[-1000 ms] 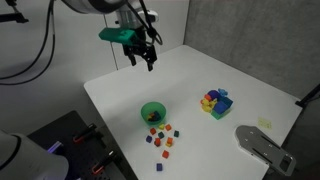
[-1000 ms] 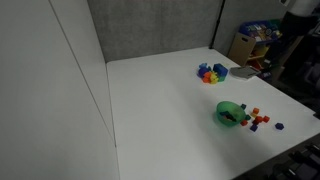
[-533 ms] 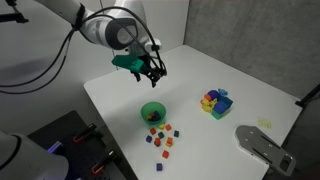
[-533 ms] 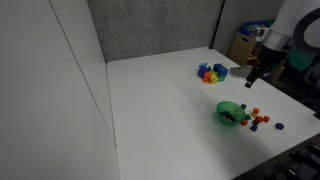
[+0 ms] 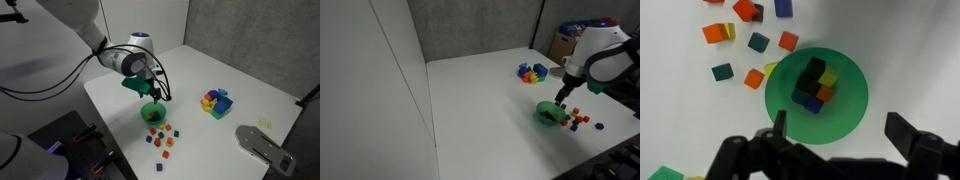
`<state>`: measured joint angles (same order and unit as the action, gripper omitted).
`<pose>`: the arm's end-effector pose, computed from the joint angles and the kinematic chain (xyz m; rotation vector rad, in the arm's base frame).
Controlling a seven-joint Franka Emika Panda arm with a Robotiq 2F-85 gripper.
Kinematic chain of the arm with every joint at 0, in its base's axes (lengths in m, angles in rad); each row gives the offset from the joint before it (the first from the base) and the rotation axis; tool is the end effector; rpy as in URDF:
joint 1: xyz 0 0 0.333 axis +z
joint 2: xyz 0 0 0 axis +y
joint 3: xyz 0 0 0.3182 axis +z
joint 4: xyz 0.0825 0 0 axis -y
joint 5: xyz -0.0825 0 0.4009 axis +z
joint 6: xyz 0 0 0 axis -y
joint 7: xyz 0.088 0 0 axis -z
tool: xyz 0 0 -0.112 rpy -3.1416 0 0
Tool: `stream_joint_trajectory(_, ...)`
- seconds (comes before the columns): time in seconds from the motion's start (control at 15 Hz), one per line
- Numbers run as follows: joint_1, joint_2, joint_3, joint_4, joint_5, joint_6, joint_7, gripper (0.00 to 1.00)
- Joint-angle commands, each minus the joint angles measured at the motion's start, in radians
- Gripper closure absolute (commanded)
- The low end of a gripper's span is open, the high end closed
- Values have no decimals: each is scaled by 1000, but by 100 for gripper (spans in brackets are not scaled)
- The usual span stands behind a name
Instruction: Pick up three blocks from the green bowl and put them on the table
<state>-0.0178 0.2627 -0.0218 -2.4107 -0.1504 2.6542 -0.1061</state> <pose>0.5022 -0.0166 0.1845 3.0527 0.3076 -0.0381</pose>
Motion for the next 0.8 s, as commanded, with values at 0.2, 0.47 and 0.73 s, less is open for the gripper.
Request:
stream_joint_trajectory(0.2, 7, 216, -40, 136, -50, 34, 1, 0)
stream_joint_trajectory(0.47, 17, 314, -55, 197, -56, 38, 8, 0)
stream_joint_trajectory(0.73, 30, 388, -67, 240, -62, 45, 15, 0)
